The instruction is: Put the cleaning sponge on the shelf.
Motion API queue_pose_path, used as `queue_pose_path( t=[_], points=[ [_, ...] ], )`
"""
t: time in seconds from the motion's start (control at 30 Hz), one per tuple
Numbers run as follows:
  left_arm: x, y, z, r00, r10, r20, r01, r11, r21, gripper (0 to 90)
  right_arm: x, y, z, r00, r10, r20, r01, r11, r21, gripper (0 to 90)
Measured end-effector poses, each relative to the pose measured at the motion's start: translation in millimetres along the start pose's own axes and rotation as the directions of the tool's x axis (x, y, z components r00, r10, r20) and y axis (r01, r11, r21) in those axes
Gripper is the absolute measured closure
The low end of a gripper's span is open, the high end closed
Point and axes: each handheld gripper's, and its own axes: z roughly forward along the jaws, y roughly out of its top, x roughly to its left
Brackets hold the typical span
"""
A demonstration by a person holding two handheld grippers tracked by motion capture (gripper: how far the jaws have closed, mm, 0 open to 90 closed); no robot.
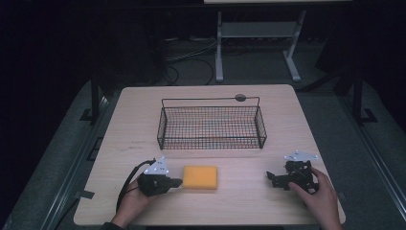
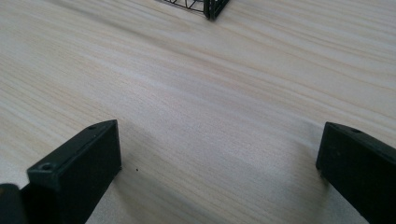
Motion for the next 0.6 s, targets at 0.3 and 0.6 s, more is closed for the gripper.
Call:
queue_pose_path(
  t=[0.3, 0.6],
  points=[
    [21.9, 11.4, -3.6, 0.9988, -0.020, -0.044, 0.018, 0.9986, -0.050, 89.6, 0.0, 0.0, 0.0, 1.0000, 0.000, 0.000, 0.000, 1.0000, 0.000, 0.0],
    [37.3, 26.3, 7.9, 0.9975, -0.013, -0.070, 0.009, 0.9984, -0.057, 89.7, 0.0, 0.0, 0.0, 1.0000, 0.001, 0.000, -0.001, 1.0000, 0.000, 0.0]
  ],
)
